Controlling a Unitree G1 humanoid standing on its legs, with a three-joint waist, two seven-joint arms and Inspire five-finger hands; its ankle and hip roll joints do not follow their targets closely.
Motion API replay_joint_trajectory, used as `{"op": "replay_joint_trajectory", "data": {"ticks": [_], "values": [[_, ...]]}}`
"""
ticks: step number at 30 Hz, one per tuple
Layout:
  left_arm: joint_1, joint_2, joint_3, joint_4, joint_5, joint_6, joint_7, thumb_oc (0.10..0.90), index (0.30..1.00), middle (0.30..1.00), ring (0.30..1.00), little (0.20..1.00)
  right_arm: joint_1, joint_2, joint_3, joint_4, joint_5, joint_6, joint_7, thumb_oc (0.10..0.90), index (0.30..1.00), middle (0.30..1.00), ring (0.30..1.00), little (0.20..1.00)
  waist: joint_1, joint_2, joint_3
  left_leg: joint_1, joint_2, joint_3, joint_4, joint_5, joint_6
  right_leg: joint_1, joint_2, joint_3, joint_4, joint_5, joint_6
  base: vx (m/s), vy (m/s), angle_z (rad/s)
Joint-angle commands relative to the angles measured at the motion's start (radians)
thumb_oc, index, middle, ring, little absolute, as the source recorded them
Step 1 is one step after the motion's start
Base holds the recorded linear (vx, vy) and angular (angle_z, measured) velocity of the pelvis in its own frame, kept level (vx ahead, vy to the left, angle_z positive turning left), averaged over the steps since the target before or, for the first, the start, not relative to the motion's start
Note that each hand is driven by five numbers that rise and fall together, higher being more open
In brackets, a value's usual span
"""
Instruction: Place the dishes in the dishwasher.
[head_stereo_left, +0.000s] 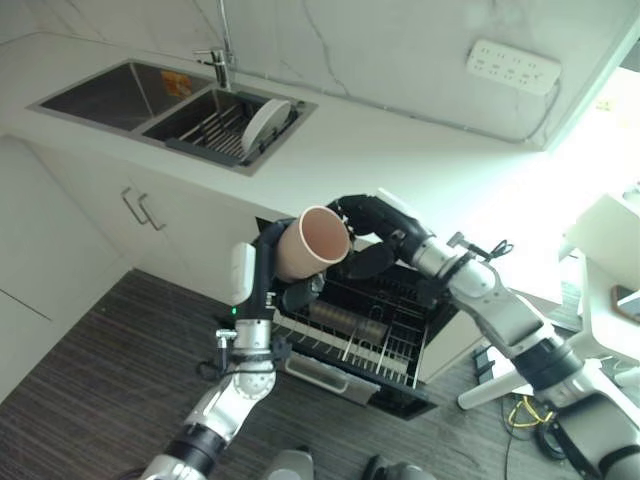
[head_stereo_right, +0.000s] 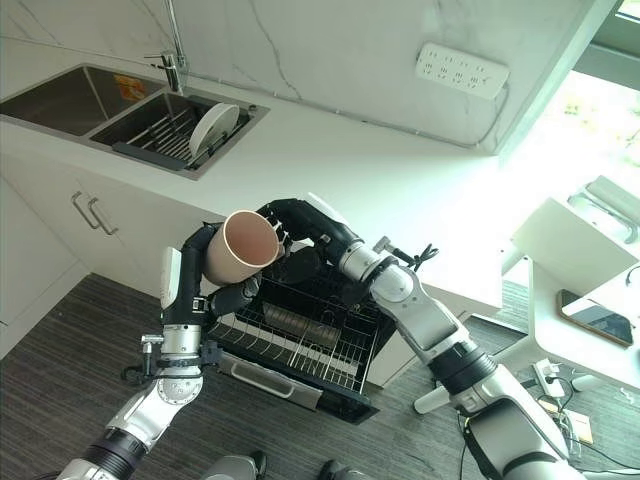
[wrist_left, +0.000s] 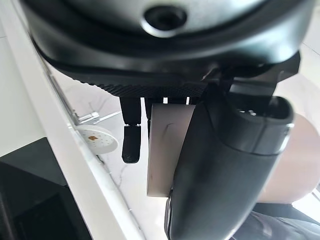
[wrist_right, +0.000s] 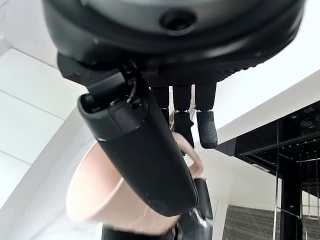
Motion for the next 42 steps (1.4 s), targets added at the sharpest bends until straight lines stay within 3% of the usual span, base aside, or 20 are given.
{"op": "replay_joint_trajectory", "data": {"ticks": [1, 10, 14, 15, 16, 21, 26, 32, 42], "values": [[-0.119, 0.016, -0.007, -0.059, 0.001, -0.054, 0.046, 0.4, 0.3, 0.3, 0.3, 0.3, -0.149, 0.028, -0.01, -0.079, 0.056, -0.137, -0.019, 0.4, 0.3, 0.3, 0.3, 0.3, 0.007, -0.012, -0.055, -0.001, 0.053, 0.046, 0.048, -0.096, -0.03, 0.085, -0.032, 0.077, -0.046, -0.044, 0.105, 0.0, 0.0, 0.0], [-0.074, 0.027, -0.001, -0.072, 0.012, -0.087, 0.04, 0.4, 0.3, 0.3, 0.3, 0.3, -0.111, 0.059, -0.036, -0.103, 0.058, -0.143, -0.085, 0.4, 0.3, 0.3, 0.3, 0.3, 0.015, -0.005, -0.049, -0.002, 0.053, 0.047, 0.048, -0.096, -0.027, 0.085, -0.035, 0.075, -0.046, -0.045, 0.103, 0.0, 0.0, 0.0], [-0.082, 0.034, 0.0, -0.105, -0.015, -0.05, 0.014, 0.4, 0.3, 0.3, 0.3, 0.3, -0.113, 0.073, -0.034, -0.097, 0.048, -0.137, -0.082, 0.4, 0.3, 0.3, 0.3, 0.3, 0.016, -0.002, -0.048, -0.002, 0.052, 0.045, 0.048, -0.095, -0.026, 0.085, -0.036, 0.073, -0.046, -0.045, 0.103, 0.0, 0.0, 0.0], [-0.083, 0.035, 0.001, -0.107, -0.019, -0.048, 0.011, 0.4, 0.3, 0.3, 0.3, 0.3, -0.113, 0.073, -0.033, -0.099, 0.053, -0.13, -0.08, 0.504, 0.455, 0.455, 0.455, 0.455, 0.016, -0.002, -0.049, -0.002, 0.052, 0.045, 0.048, -0.094, -0.026, 0.085, -0.036, 0.074, -0.046, -0.045, 0.103, 0.0, 0.0, 0.0], [-0.084, 0.036, 0.001, -0.11, -0.022, -0.044, 0.009, 0.4, 0.3, 0.3, 0.3, 0.3, -0.111, 0.074, -0.032, -0.097, 0.054, -0.129, -0.073, 0.8, 0.9, 0.9, 0.9, 0.9, 0.016, -0.002, -0.049, -0.002, 0.052, 0.044, 0.048, -0.094, -0.026, 0.085, -0.036, 0.073, -0.046, -0.045, 0.103, 0.0, 0.0, 0.0], [-0.076, 0.045, 0.013, -0.134, -0.045, -0.03, -0.014, 0.4, 0.3, 0.3, 0.3, 0.3, -0.107, 0.061, -0.026, -0.116, 0.064, -0.104, -0.01, 0.8, 0.9, 0.9, 0.9, 0.9, 0.019, -0.003, -0.048, -0.001, 0.051, 0.043, 0.048, -0.094, -0.025, 0.087, -0.037, 0.07, -0.046, -0.044, 0.103, 0.0, 0.0, 0.0], [-0.066, 0.051, 0.023, -0.13, -0.053, -0.039, -0.026, 0.4, 0.3, 0.3, 0.3, 0.3, -0.12, 0.018, -0.007, -0.135, 0.074, -0.039, 0.105, 0.8, 0.9, 0.9, 0.9, 0.9, 0.02, -0.009, -0.051, -0.001, 0.049, 0.04, 0.048, -0.094, -0.025, 0.088, -0.037, 0.067, -0.046, -0.044, 0.104, 0.0, 0.0, 0.0], [-0.049, 0.055, 0.026, -0.092, -0.029, -0.081, -0.017, 0.4, 0.3, 0.3, 0.3, 0.3, -0.151, -0.055, 0.014, -0.14, 0.092, -0.014, 0.23, 0.8, 0.9, 0.9, 0.9, 0.9, 0.022, -0.028, -0.055, -0.002, 0.05, 0.04, 0.048, -0.093, -0.028, 0.088, -0.036, 0.064, -0.046, -0.041, 0.105, 0.01, -0.027, 0.04], [-0.029, 0.053, 0.026, -0.038, 0.004, -0.139, 0.01, 0.4, 0.3, 0.3, 0.3, 0.3, -0.171, -0.159, 0.005, -0.166, 0.173, -0.01, 0.265, 0.8, 0.9, 0.9, 0.9, 0.9, 0.014, -0.045, -0.057, -0.005, 0.053, 0.041, 0.048, -0.089, -0.033, 0.085, -0.032, 0.065, -0.046, -0.035, 0.107, 0.0, -0.005, 0.01]]}}
